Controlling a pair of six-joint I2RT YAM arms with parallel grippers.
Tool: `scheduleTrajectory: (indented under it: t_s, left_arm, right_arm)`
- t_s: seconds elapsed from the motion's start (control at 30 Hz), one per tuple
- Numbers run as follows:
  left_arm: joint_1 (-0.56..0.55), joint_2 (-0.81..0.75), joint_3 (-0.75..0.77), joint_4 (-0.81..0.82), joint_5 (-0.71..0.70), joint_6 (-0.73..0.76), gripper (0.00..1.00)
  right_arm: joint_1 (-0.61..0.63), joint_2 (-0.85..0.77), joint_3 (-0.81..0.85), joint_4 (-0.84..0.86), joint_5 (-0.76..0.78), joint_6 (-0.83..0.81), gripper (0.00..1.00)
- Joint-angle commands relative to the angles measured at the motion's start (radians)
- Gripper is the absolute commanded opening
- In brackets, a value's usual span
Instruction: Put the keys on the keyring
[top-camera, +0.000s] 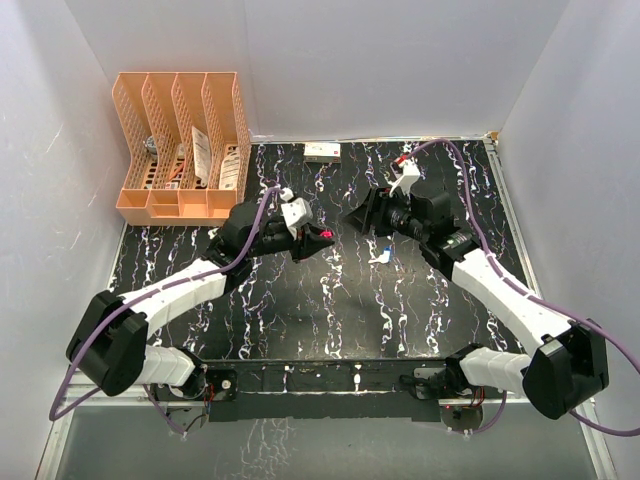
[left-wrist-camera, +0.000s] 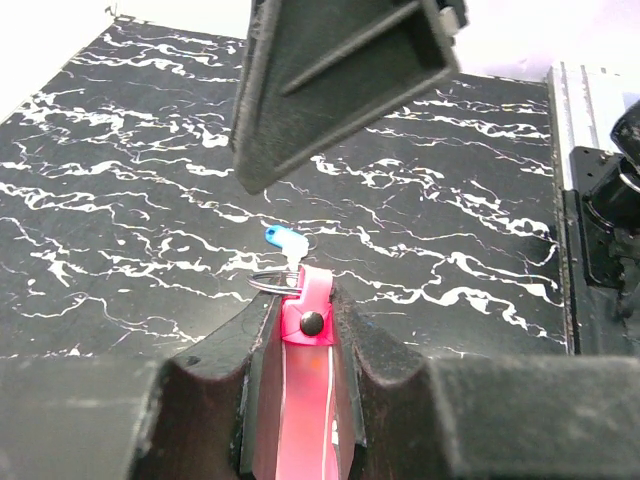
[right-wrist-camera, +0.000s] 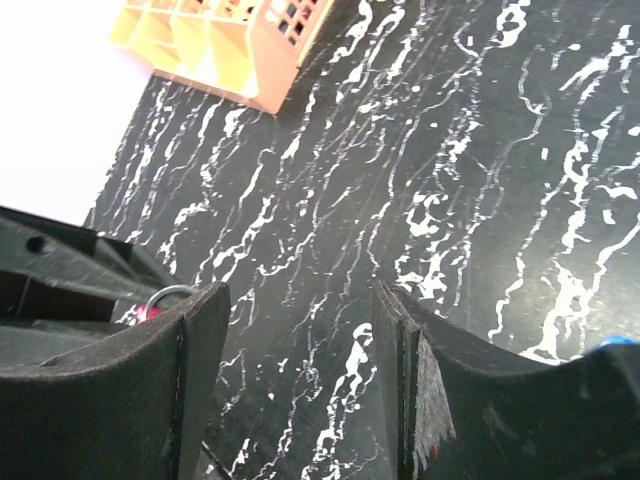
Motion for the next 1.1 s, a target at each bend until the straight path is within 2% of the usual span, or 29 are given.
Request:
scheduleTrajectory:
  t_s: [0.0, 0.23, 0.6, 0.83, 0.97, 1.07]
  left_arm:
    - [-0.002, -0.027, -0.005, -0.009, 0.11, 0.023, 0.0]
    - [0.0, 0.02, 0.076, -0.191, 0.253, 0.09, 0.0]
    - [0.001, 0.131, 0.205, -0.409, 0.289, 0.157, 0.0]
    - [0.003, 0.189, 0.306, -0.591, 0.303, 0.215, 0.0]
    - [0.005, 0.184, 0.317, -0.618, 0.307, 0.216, 0.0]
    - [0.005, 0.169, 0.303, -0.603, 0.322, 0.217, 0.0]
  right_arm:
    - [-0.028, -0.021, 0.039, -0.018, 0.049, -0.039, 0.57]
    - [-0.061, -0.033, 0.005, -0.016, 0.048, -0.049, 0.57]
    - [-0.065, -0.045, -0.026, -0.024, 0.04, -0.067, 0.56]
    - [-0.067, -0.068, -0.046, -0.046, 0.086, -0.093, 0.56]
    - [-0.066, -0.08, -0.071, -0.05, 0.131, -0.121, 0.64]
    - [-0.067, -0.084, -0.076, -0.051, 0.14, -0.131, 0.66]
